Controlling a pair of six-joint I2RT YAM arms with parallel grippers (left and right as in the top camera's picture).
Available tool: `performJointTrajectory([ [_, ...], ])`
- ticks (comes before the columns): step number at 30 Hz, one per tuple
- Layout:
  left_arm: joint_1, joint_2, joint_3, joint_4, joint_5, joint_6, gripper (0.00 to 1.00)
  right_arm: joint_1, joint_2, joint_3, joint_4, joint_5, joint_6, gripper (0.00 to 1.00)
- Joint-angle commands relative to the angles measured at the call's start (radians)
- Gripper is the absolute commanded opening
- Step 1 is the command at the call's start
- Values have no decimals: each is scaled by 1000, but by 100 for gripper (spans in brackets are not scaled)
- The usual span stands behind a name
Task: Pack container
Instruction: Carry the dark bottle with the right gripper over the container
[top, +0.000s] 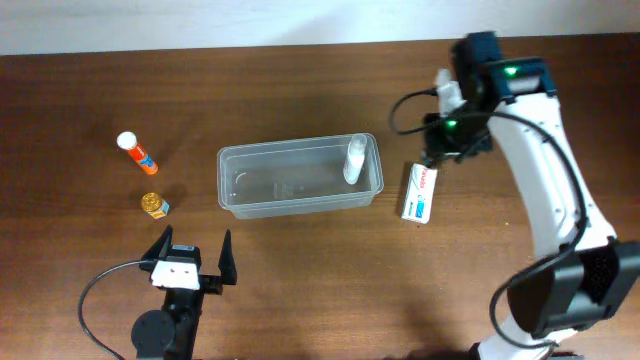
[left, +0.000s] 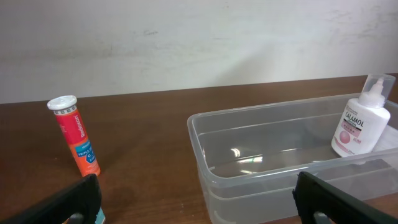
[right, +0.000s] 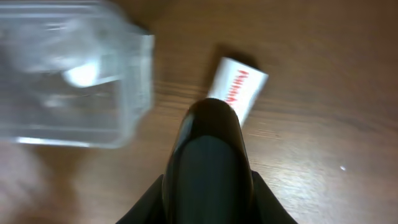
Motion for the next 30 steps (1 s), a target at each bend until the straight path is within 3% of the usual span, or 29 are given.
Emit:
performJointTrajectory([
  [1,-4,-5,-8,2,-8,15,99,94,-49,30,-5,-5,33,19],
  [15,-4,-5,-8,2,-8,15,99,371,-22,29,137,90,128,19],
  [30,-4,-5,-8,2,-8,15,99,404,162,29,196,136,150,19],
])
